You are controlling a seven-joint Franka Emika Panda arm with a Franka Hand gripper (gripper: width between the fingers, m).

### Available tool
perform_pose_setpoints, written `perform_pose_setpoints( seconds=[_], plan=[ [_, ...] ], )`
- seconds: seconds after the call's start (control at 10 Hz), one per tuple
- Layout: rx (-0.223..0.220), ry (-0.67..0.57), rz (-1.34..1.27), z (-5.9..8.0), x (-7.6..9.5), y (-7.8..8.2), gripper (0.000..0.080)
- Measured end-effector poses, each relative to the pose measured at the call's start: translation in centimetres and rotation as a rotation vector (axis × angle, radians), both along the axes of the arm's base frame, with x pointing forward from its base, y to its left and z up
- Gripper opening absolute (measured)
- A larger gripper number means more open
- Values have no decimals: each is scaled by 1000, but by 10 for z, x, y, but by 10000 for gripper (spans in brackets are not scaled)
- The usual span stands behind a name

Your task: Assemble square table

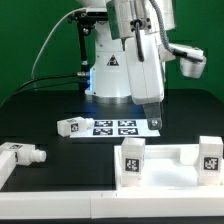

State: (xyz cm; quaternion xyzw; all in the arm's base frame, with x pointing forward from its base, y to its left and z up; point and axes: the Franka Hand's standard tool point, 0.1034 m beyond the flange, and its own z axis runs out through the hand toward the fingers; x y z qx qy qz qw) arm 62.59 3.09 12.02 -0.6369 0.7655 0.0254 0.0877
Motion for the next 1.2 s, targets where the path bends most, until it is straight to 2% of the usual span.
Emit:
perform_pose_setpoints(
  seconds=[0.2, 0.4, 0.6, 0.8, 1.0, 1.2],
  plan=[
    [-3, 1, 26, -1, -5, 2, 649],
    [-11, 19, 63, -13, -44, 8, 649],
    [-33, 58, 68, -39, -83, 15, 649],
    [-27, 49, 76, -33, -75, 16, 649],
    [-30, 48, 74, -37, -77, 17, 649],
    [-65, 83, 99, -70, -110, 28, 649]
  ],
)
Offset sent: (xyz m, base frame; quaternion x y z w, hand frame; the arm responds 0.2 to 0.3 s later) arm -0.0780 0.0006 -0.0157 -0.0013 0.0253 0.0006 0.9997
